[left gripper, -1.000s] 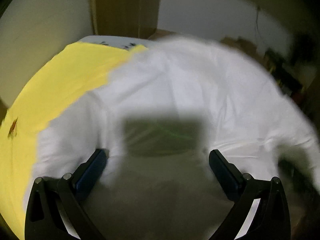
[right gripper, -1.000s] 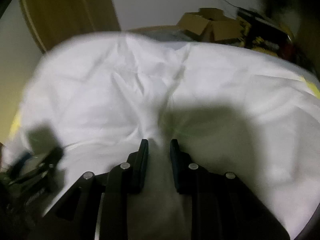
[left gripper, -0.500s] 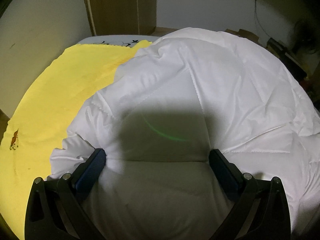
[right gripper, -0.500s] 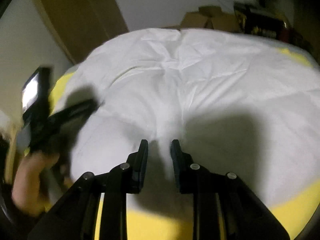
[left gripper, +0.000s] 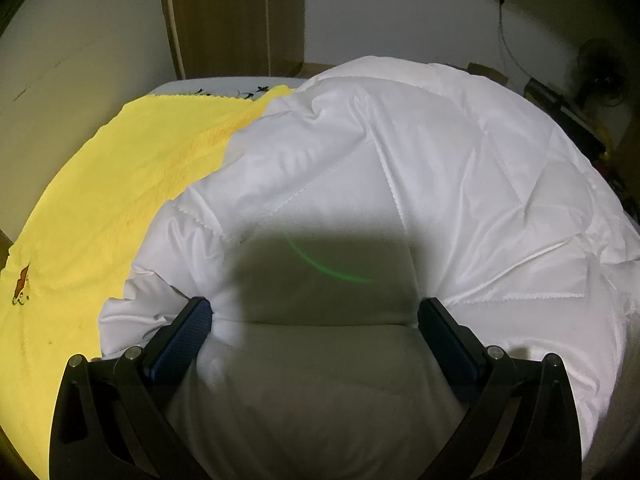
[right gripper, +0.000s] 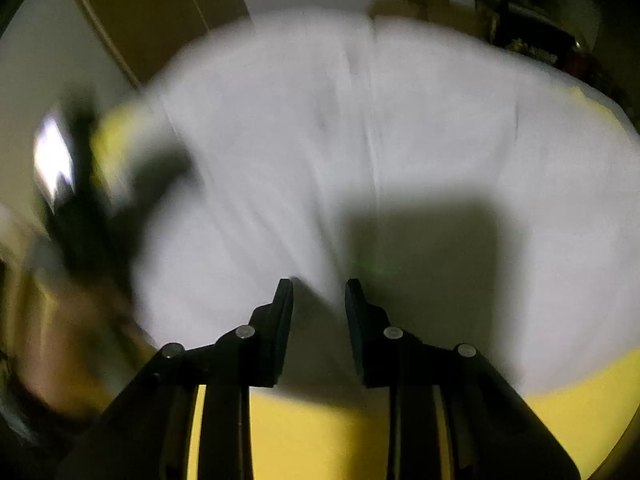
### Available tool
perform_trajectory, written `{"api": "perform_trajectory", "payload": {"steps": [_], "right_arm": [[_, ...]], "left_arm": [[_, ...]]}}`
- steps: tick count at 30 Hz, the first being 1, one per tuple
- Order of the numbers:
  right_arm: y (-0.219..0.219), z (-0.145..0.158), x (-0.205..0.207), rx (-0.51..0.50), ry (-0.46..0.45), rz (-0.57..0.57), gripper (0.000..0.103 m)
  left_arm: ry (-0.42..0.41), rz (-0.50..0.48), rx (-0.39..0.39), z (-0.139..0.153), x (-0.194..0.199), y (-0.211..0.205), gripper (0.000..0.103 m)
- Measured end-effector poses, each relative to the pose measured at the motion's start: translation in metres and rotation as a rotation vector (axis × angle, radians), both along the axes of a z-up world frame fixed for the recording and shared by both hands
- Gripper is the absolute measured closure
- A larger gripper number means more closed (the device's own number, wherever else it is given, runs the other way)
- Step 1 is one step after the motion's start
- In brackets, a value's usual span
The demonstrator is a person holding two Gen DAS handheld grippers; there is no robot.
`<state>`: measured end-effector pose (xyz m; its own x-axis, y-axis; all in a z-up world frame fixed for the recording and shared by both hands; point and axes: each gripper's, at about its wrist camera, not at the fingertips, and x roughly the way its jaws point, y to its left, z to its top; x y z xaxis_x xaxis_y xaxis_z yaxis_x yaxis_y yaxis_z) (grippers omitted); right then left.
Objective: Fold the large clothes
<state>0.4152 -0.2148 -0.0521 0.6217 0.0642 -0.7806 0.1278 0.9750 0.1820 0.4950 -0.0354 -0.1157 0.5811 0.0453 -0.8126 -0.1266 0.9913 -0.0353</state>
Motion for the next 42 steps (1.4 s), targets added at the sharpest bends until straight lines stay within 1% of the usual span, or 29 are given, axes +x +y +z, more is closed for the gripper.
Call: {"api": "perform_trajectory", "payload": {"steps": [1,2,3,4,5,7,9,10,12,13,16,18,19,20,21,22,24,25,28,31,33,34,35,36,37,38,39,40,42], "right_arm": [[-0.01,0.013,0.022,-0.007,-0.046,-0.041,0.075],[-0.022,0.011,0.046,0.033,-0.023,-0.064,0.075],[-0.031,0.004,0.067,0.083,0.006,-0.083,0.075],[-0.037,-0.005,0.09,0.109,0.028,-0.103,0.075],[-0.042,-0.017,0.112,0.088,0.042,-0.118,0.075],[-0.038,-0.041,0.139,0.052,0.072,-0.112,0.075],[-0.039,-0.085,0.161,0.024,0.147,-0.109,0.076],[-0.039,-0.086,0.162,0.015,0.126,-0.115,0.076],[-0.028,-0.083,0.163,-0.067,0.121,-0.105,0.076],[-0.026,-0.082,0.162,-0.085,0.119,-0.094,0.076],[-0.034,-0.071,0.148,-0.062,0.145,-0.074,0.075],[-0.035,-0.046,0.115,0.009,0.126,-0.083,0.074],[-0.028,-0.044,0.1,0.04,0.121,-0.081,0.072],[-0.021,-0.037,0.076,0.079,0.117,-0.065,0.068],[-0.014,-0.032,0.048,0.095,0.113,-0.036,0.06],[-0.006,-0.034,0.022,0.087,0.117,-0.002,0.055],[0.004,-0.053,-0.007,0.063,0.166,0.016,0.055],[0.006,-0.063,-0.021,0.05,0.153,0.02,0.055],[0.015,-0.076,-0.023,-0.028,0.129,0.035,0.056],[0.021,-0.078,-0.014,-0.064,0.144,0.034,0.055],[0.021,-0.074,-0.014,-0.077,0.158,0.042,0.055],[0.019,-0.067,-0.021,-0.071,0.164,0.028,0.056],[0.021,-0.059,-0.031,-0.059,0.15,0.016,0.056],[0.025,-0.054,-0.041,-0.06,0.129,0.035,0.056],[0.029,-0.059,-0.045,-0.075,0.138,0.056,0.056],[0.033,-0.071,-0.046,-0.117,0.132,0.064,0.056],[0.038,-0.08,-0.046,-0.162,0.101,0.071,0.056],[0.041,-0.083,-0.045,-0.183,0.091,0.069,0.056],[0.042,-0.082,-0.037,-0.19,0.111,0.055,0.054]], "left_arm": [[-0.004,0.0,-0.001,0.0,-0.002,-0.001,0.0],[-0.007,0.0,-0.003,-0.001,-0.003,-0.001,0.0],[-0.01,0.0,-0.006,-0.001,-0.003,0.0,0.0],[-0.011,0.0,-0.008,-0.001,-0.003,0.0,0.0],[-0.011,-0.001,-0.009,-0.001,-0.002,0.001,0.0],[-0.016,-0.004,-0.012,-0.001,-0.004,0.0,0.0],[-0.024,-0.011,-0.029,-0.001,-0.004,0.001,0.0],[-0.022,-0.01,-0.026,-0.002,-0.003,0.001,0.0],[-0.028,-0.007,-0.014,-0.002,-0.003,-0.001,0.0],[-0.032,-0.004,-0.003,-0.003,-0.004,-0.003,0.0],[-0.052,-0.001,0.008,-0.003,-0.009,-0.007,0.0],[-0.06,-0.001,0.004,-0.003,-0.01,-0.008,0.0],[-0.064,0.0,0.004,-0.002,-0.011,-0.009,0.0],[-0.066,0.001,0.005,-0.002,-0.011,-0.01,0.0],[-0.067,0.002,0.007,-0.002,-0.012,-0.01,0.0],[-0.069,0.003,0.008,-0.002,-0.012,-0.011,0.0],[-0.079,0.003,0.004,-0.001,-0.014,-0.012,0.0],[-0.085,0.002,0.001,-0.001,-0.015,-0.012,0.0],[-0.096,0.008,0.002,0.0,-0.019,-0.013,0.0],[-0.095,0.011,0.004,0.0,-0.02,-0.014,0.0],[-0.094,0.009,0.006,0.0,-0.02,-0.015,0.0],[-0.093,0.009,0.009,0.0,-0.02,-0.016,0.0],[-0.094,0.009,0.007,0.0,-0.019,-0.014,0.0],[-0.094,0.009,0.004,0.0,-0.019,-0.013,0.0],[-0.098,0.009,0.003,0.001,-0.019,-0.014,0.0],[-0.101,0.009,0.006,0.001,-0.02,-0.015,0.0],[-0.103,0.01,0.01,0.001,-0.02,-0.015,0.0],[-0.102,0.01,0.01,0.001,-0.02,-0.015,0.0],[-0.101,0.009,0.006,0.001,-0.019,-0.013,0.0]]}}
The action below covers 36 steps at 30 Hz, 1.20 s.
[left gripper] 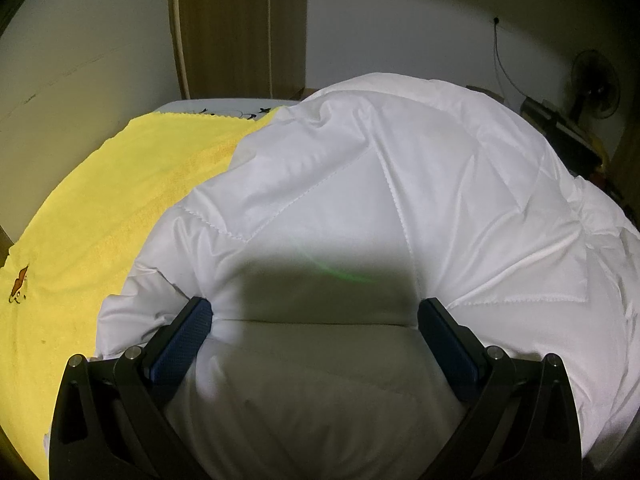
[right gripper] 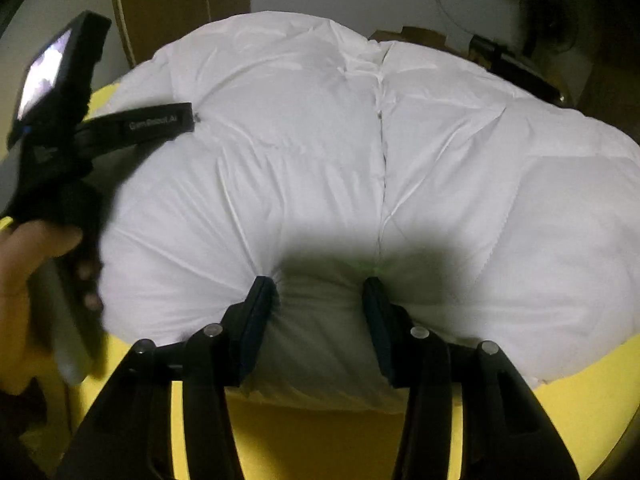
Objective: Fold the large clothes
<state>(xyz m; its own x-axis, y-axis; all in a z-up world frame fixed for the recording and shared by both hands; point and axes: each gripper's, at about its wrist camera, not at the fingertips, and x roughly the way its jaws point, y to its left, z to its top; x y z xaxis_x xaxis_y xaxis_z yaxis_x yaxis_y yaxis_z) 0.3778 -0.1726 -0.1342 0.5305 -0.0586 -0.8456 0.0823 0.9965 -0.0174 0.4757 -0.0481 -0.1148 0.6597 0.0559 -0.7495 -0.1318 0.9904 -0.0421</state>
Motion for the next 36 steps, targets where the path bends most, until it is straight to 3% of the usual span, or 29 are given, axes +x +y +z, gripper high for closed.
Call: {"api": "perform_trajectory", "payload": {"steps": [3,4,5,7,8,10,13,17,20,24,26,28,29,30,31,32,33,36], "right_arm": [[-0.014,0.016,0.003,0.05,0.04,0.025,0.056],[-0.03,0.033,-0.001,0.088,0.007,-0.003,0.057],[-0.043,0.045,-0.002,0.075,-0.037,-0.037,0.057],[-0.098,0.076,0.0,-0.029,-0.149,-0.209,0.057],[-0.12,0.081,0.003,-0.053,-0.161,-0.271,0.057],[-0.179,0.078,0.019,-0.086,-0.129,-0.381,0.056],[-0.218,0.041,0.041,-0.046,0.0,-0.368,0.056],[-0.221,0.003,0.063,-0.035,0.054,-0.32,0.056],[-0.22,-0.002,0.081,-0.065,0.041,-0.348,0.056],[-0.218,0.0,0.07,-0.083,-0.002,-0.306,0.055],[-0.228,0.016,0.059,-0.005,0.001,-0.311,0.055],[-0.23,0.05,0.024,0.094,-0.135,-0.338,0.054],[-0.228,0.066,0.021,0.087,-0.19,-0.345,0.054],[-0.226,0.088,0.02,0.064,-0.27,-0.354,0.047],[-0.226,0.105,0.025,0.046,-0.336,-0.359,0.03],[-0.225,0.116,0.035,0.048,-0.373,-0.344,0.022],[-0.223,0.122,0.047,0.06,-0.383,-0.32,0.018],[-0.217,0.123,0.094,0.091,-0.353,-0.322,0.018]], "left_arm": [[0.0,-0.005,-0.008,0.0,0.0,0.002,0.0],[0.0,-0.006,-0.012,0.0,0.0,0.003,0.0],[0.0,-0.006,-0.013,-0.001,0.001,0.005,0.0],[0.001,-0.006,-0.011,0.0,0.002,0.005,0.0],[0.001,-0.006,-0.011,0.0,0.002,0.006,0.0],[0.001,-0.006,-0.012,0.0,0.003,0.006,0.0],[-0.002,-0.006,-0.018,0.0,0.002,0.007,0.0],[-0.007,-0.003,-0.032,0.0,0.003,0.009,0.0],[-0.004,-0.001,-0.029,-0.001,0.004,0.01,0.0],[0.047,-0.042,-0.054,0.005,0.006,0.018,0.001],[0.073,-0.052,-0.098,0.016,0.006,0.03,0.001],[0.064,-0.024,-0.133,0.038,0.007,0.047,0.001],[0.044,-0.004,-0.125,0.051,0.01,0.053,0.001],[0.02,0.009,-0.119,0.062,0.014,0.056,0.001],[-0.005,0.019,-0.116,0.073,0.019,0.058,0.001],[-0.03,0.024,-0.113,0.082,0.023,0.058,0.001],[-0.046,0.025,-0.109,0.087,0.026,0.057,0.001],[-0.104,0.009,-0.064,0.094,0.045,0.046,0.0]]}}
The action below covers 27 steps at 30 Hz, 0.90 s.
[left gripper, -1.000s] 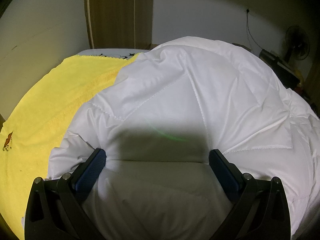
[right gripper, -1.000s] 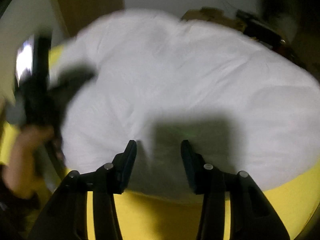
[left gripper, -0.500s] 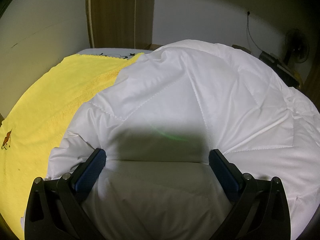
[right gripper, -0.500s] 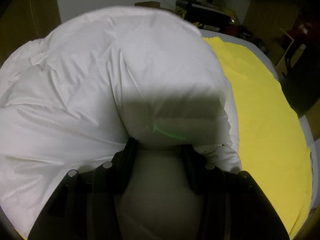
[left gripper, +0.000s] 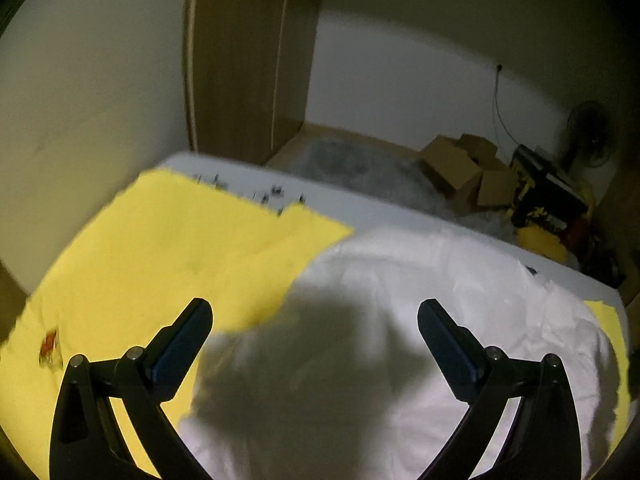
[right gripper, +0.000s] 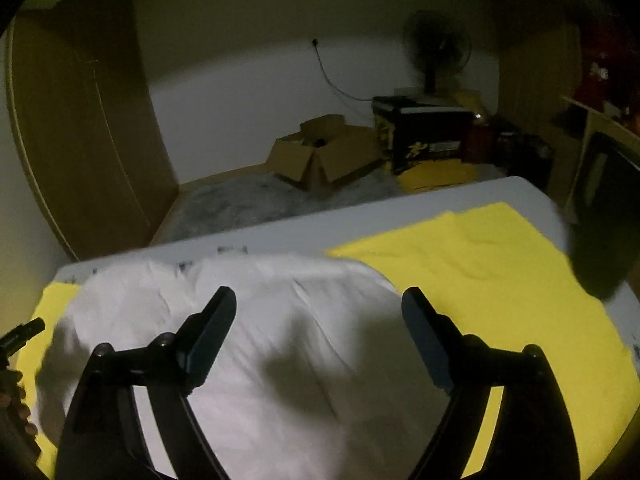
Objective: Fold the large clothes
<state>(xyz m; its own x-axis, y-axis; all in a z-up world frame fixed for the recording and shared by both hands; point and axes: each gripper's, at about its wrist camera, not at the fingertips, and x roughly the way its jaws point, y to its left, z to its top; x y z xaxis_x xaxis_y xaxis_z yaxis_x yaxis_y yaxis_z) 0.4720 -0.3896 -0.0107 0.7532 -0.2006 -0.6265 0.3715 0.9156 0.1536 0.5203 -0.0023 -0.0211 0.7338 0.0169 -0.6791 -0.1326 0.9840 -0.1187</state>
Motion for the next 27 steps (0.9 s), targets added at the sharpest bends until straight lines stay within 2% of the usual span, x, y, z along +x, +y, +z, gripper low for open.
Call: {"api": "perform_trajectory", "payload": {"steps": [3,6,7,8,10,14,20,23,24,25,27], "right_arm": [[-0.004,-0.034,0.042,0.034,0.085,-0.01,0.018],[-0.001,-0.077,0.067,0.063,0.17,0.007,0.018],[-0.005,-0.09,0.068,0.071,0.184,0.013,0.018],[-0.007,-0.102,0.069,0.084,0.196,0.021,0.018],[-0.004,-0.114,0.07,0.091,0.189,0.041,0.016],[0.007,-0.126,0.079,0.028,0.231,0.046,0.015],[0.007,-0.132,0.081,0.022,0.273,0.045,0.014],[0.012,-0.123,0.083,-0.018,0.319,0.022,0.014],[0.017,-0.109,0.076,-0.03,0.293,-0.024,0.023],[0.025,-0.09,0.067,0.025,0.22,-0.029,0.027],[0.049,-0.062,0.056,0.155,0.107,0.039,0.027]], "left_arm": [[0.012,-0.01,0.037,-0.019,0.02,-0.005,0.0],[0.057,0.01,0.063,-0.056,0.036,0.004,0.0],[0.091,0.015,0.03,-0.068,0.041,0.011,0.0],[0.148,0.014,-0.076,-0.085,0.047,0.022,0.0],[0.156,0.023,-0.18,-0.097,0.048,0.034,0.0],[0.131,0.029,-0.171,-0.103,0.047,0.032,0.0],[0.144,0.029,-0.163,-0.111,0.052,0.027,0.0],[0.194,0.048,-0.126,-0.104,0.05,0.028,0.001],[0.194,0.07,-0.133,-0.096,0.043,0.029,0.002],[0.179,0.083,-0.151,-0.088,0.036,0.032,0.002],[0.158,0.119,-0.158,-0.071,0.018,0.034,0.001]]}}
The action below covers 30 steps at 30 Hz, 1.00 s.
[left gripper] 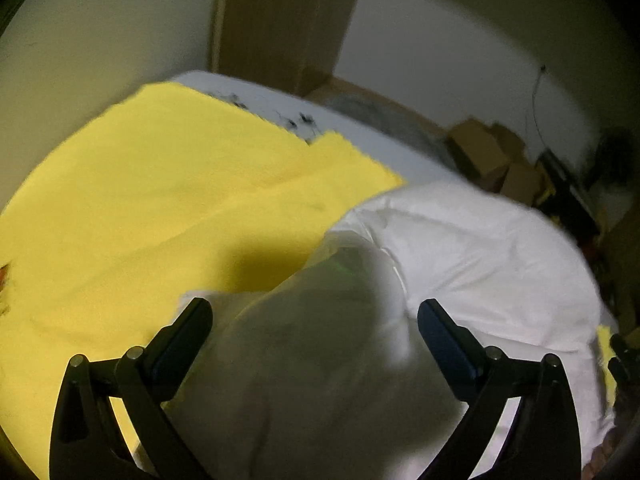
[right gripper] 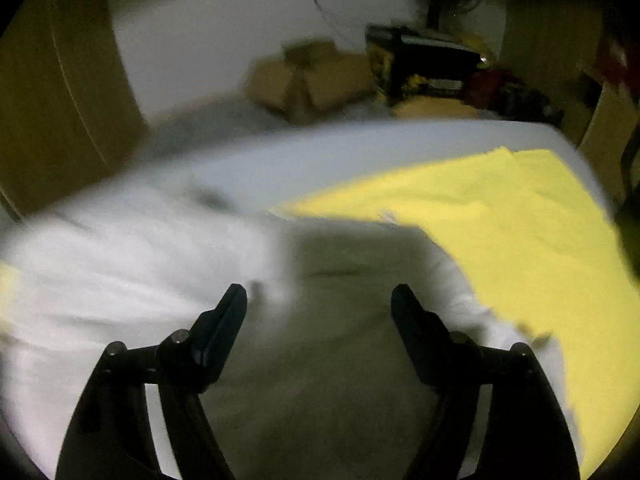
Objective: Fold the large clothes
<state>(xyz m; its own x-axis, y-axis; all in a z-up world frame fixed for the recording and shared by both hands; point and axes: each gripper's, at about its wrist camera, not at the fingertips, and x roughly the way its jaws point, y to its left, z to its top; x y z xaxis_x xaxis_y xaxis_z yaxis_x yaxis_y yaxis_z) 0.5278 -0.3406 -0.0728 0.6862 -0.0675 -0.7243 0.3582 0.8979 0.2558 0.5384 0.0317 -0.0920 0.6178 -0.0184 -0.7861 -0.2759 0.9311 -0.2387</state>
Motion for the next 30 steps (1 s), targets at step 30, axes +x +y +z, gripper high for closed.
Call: {"api": "perform_trajectory", "payload": {"steps": [30], "right_arm": [[0.196,-0.046,-0.114,-0.061,0.248,0.304,0.055]], "left_arm": [[0.028,-0.036,-0.139,0.02,-0.11,0.105,0.001]]}}
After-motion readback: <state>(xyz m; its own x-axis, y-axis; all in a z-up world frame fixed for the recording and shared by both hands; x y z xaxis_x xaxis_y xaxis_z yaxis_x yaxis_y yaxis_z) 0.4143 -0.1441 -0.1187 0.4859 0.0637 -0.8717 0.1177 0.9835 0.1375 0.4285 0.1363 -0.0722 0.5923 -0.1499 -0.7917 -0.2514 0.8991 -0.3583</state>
